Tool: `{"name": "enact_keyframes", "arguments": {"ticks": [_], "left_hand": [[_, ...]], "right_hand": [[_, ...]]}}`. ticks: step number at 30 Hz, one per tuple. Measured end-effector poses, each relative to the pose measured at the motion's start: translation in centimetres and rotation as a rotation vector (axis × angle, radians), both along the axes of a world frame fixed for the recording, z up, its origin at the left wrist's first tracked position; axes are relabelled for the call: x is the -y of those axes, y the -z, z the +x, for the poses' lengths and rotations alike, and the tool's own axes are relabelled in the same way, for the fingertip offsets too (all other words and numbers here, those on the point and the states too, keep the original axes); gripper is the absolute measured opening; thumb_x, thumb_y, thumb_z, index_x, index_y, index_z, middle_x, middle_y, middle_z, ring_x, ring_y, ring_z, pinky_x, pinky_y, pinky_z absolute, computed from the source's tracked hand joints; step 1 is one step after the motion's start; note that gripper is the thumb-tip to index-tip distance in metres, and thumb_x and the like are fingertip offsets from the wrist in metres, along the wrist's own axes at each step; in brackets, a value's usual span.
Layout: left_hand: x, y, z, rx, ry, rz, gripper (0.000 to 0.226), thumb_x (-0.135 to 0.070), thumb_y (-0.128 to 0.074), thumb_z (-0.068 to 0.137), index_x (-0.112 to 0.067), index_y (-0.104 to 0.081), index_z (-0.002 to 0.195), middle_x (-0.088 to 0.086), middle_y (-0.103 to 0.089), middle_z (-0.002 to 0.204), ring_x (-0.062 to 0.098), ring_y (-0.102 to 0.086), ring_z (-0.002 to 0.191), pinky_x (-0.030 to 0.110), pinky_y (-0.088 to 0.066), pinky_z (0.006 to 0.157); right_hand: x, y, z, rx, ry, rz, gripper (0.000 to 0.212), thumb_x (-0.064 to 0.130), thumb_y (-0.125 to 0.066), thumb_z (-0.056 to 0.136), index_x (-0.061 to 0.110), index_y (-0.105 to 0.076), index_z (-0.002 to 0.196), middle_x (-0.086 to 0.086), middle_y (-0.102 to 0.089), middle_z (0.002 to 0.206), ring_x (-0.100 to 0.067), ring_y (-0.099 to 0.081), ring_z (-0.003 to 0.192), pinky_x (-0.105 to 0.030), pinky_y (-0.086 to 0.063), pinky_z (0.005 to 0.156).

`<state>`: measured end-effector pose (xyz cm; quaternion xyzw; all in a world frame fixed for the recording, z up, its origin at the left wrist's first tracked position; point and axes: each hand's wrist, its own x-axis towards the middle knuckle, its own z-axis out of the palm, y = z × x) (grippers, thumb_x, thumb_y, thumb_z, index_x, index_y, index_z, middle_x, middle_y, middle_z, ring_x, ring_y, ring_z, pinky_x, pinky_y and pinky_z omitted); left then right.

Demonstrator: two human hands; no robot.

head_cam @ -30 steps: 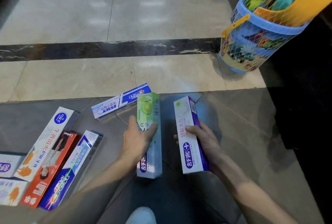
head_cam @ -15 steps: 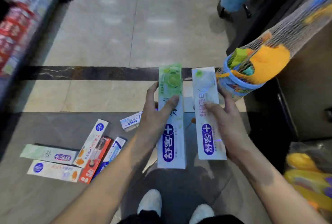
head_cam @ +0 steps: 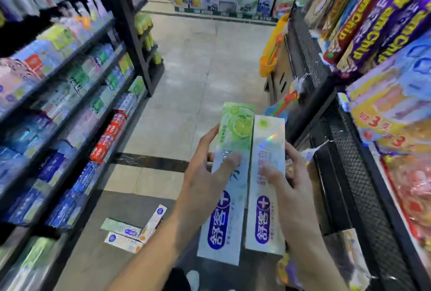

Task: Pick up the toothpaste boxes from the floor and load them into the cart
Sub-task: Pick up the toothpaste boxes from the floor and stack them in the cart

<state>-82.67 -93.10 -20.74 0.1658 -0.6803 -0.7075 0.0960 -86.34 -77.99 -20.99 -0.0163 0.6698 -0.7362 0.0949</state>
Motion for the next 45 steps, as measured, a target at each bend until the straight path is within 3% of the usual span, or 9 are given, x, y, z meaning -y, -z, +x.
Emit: {"name": "enact_keyframes", "arguments": {"ticks": [4, 9, 12, 18, 22, 26, 33, 42, 45], "left_hand": [[-1.3, -6.4, 0.9, -0.033, 0.041, 0.071, 0.045, -0.037, -0.07, 0.092, -0.055, -0.051, 0.129, -0.015, -0.072, 0.096, 0.016, -0.075, 0.089, 0.037, -0.063, 0.075], [-1.5, -10.7, 0.2, -0.1, 0.12, 0.043, 0.042, -0.039, -0.068, 0.094, -0.055, -0.05, 0.129, -0.01, -0.073, 0.111, 0.015, -0.073, 0.098, 0.047, -0.06, 0.087], [-0.8, -12.3, -0.1, -0.162, 0.203, 0.086, 0.043, -0.034, -0.067, 0.096, -0.048, -0.051, 0.133, -0.006, -0.073, 0.113, 0.017, -0.074, 0.095, 0.042, -0.062, 0.082], [-0.1, -12.9, 0.0, -0.191, 0.494, 0.135, 0.047, -0.026, -0.068, 0.094, -0.039, -0.053, 0.137, -0.006, -0.076, 0.109, 0.018, -0.075, 0.094, 0.041, -0.062, 0.081], [-1.1, -12.2, 0.8, -0.187, 0.708, 0.147, 0.049, -0.024, -0.068, 0.094, -0.036, -0.053, 0.138, -0.01, -0.077, 0.102, 0.015, -0.075, 0.091, 0.039, -0.062, 0.081], [-4.0, -11.6, 3.5, -0.16, 0.916, 0.174, 0.049, -0.032, -0.072, 0.087, -0.04, -0.055, 0.133, -0.012, -0.076, 0.104, 0.014, -0.074, 0.096, 0.042, -0.06, 0.082], [-10.6, -11.9, 12.2, -0.069, 1.402, 0.176, 0.053, -0.04, -0.07, 0.088, -0.05, -0.049, 0.135, -0.01, -0.076, 0.107, 0.018, -0.074, 0.097, 0.051, -0.059, 0.087], [-17.4, -11.1, 30.7, -0.028, 1.973, 0.159, 0.043, -0.025, -0.067, 0.093, -0.045, -0.055, 0.129, -0.008, -0.077, 0.103, 0.017, -0.075, 0.091, 0.036, -0.058, 0.074], [-19.4, -10.1, 37.6, 0.022, 2.109, 0.137, 0.044, -0.022, -0.068, 0.09, -0.036, -0.055, 0.13, -0.009, -0.077, 0.104, 0.013, -0.075, 0.091, 0.024, -0.058, 0.066]], "right_hand": [[-1.1, -6.7, 1.7, -0.093, 0.043, 0.018, 0.05, 0.01, -0.063, 0.094, 0.031, -0.05, 0.137, -0.001, -0.077, 0.1, -0.03, -0.074, 0.088, -0.053, -0.06, 0.08], [-0.9, -11.0, 3.7, -0.118, 0.116, -0.019, 0.049, 0.005, -0.061, 0.095, 0.028, -0.049, 0.136, 0.001, -0.078, 0.093, -0.018, -0.074, 0.076, -0.029, -0.058, 0.06], [-0.2, -12.7, 4.9, -0.148, 0.178, -0.009, 0.049, 0.004, -0.062, 0.094, 0.026, -0.049, 0.137, 0.002, -0.078, 0.094, -0.018, -0.075, 0.079, -0.026, -0.057, 0.061], [1.2, -13.9, 8.7, -0.194, 0.449, 0.069, 0.053, 0.004, -0.066, 0.092, 0.027, -0.047, 0.135, 0.028, -0.072, 0.082, 0.008, -0.069, 0.076, -0.011, -0.052, 0.061], [2.1, -13.8, 13.0, -0.127, 0.656, 0.082, 0.06, 0.011, -0.072, 0.089, 0.042, -0.046, 0.134, 0.023, -0.074, 0.092, -0.008, -0.074, 0.084, -0.021, -0.058, 0.065], [1.7, -14.2, 18.2, -0.097, 0.891, 0.066, 0.062, 0.009, -0.072, 0.088, 0.039, -0.044, 0.135, 0.017, -0.076, 0.097, -0.017, -0.076, 0.086, -0.027, -0.06, 0.064], [0.2, -13.6, 29.6, -0.131, 1.375, 0.025, 0.066, 0.003, -0.078, 0.083, 0.038, -0.048, 0.13, -0.012, -0.072, 0.114, -0.036, -0.072, 0.097, -0.051, -0.061, 0.078], [0.7, -11.2, 48.4, -0.152, 1.917, 0.034, 0.06, -0.004, -0.07, 0.087, 0.027, -0.046, 0.133, 0.008, -0.077, 0.095, -0.013, -0.074, 0.087, -0.027, -0.059, 0.071], [0.7, -9.6, 54.8, -0.128, 2.065, 0.006, 0.065, -0.005, -0.071, 0.086, 0.032, -0.047, 0.134, -0.002, -0.076, 0.103, -0.017, -0.073, 0.092, -0.029, -0.059, 0.076]]}}
